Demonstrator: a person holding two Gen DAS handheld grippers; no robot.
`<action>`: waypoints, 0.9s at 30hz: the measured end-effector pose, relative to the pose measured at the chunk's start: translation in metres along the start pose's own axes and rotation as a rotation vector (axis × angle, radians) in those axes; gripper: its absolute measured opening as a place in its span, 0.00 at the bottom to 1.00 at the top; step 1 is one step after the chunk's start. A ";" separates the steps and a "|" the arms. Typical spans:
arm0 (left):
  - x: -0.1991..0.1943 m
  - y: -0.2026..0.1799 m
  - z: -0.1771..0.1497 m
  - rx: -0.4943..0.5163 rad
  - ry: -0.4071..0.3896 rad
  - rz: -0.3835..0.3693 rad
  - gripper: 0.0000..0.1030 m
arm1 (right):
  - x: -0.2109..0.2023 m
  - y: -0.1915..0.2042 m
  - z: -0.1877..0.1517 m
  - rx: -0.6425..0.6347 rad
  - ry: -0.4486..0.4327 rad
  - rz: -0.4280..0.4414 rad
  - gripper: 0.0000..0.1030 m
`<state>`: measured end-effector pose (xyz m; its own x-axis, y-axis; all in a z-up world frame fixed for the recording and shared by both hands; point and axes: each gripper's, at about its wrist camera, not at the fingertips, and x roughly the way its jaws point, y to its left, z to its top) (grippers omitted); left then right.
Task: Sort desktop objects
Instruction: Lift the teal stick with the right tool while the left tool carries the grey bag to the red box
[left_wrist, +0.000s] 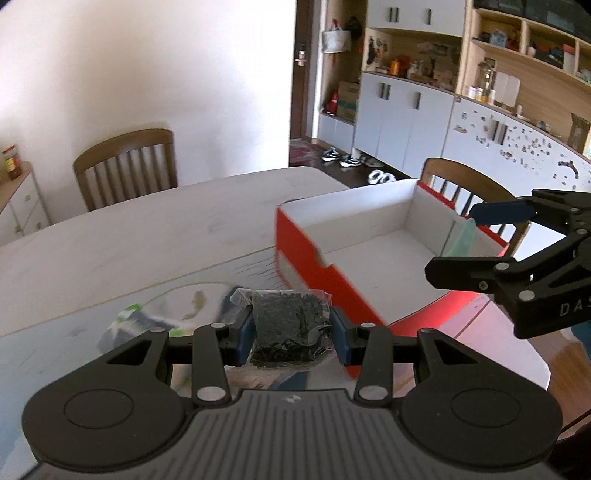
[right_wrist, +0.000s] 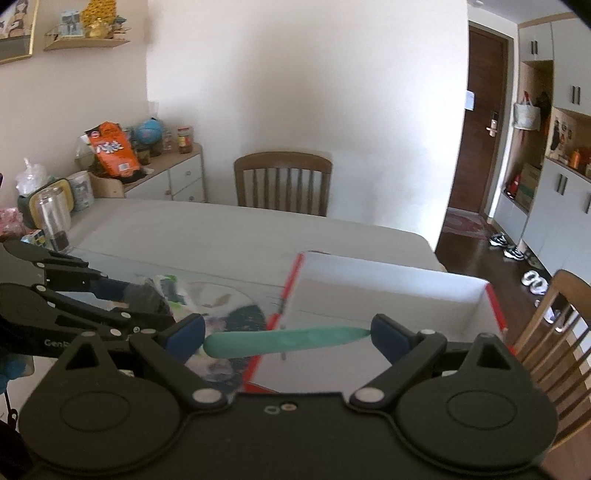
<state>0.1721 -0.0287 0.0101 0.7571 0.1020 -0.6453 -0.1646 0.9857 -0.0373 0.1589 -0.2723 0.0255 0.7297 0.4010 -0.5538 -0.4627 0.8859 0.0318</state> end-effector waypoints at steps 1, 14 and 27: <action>0.003 -0.005 0.002 0.005 0.000 -0.002 0.40 | 0.000 -0.004 -0.001 0.003 0.001 -0.004 0.94; 0.049 -0.051 0.032 0.053 0.015 -0.041 0.40 | 0.012 -0.059 -0.014 0.019 0.044 -0.053 0.94; 0.111 -0.073 0.054 0.132 0.067 -0.055 0.40 | 0.051 -0.099 -0.024 0.028 0.140 -0.079 0.94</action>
<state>0.3021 -0.0824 -0.0174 0.7182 0.0421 -0.6946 -0.0360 0.9991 0.0233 0.2296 -0.3451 -0.0260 0.6848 0.2953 -0.6662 -0.3911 0.9203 0.0059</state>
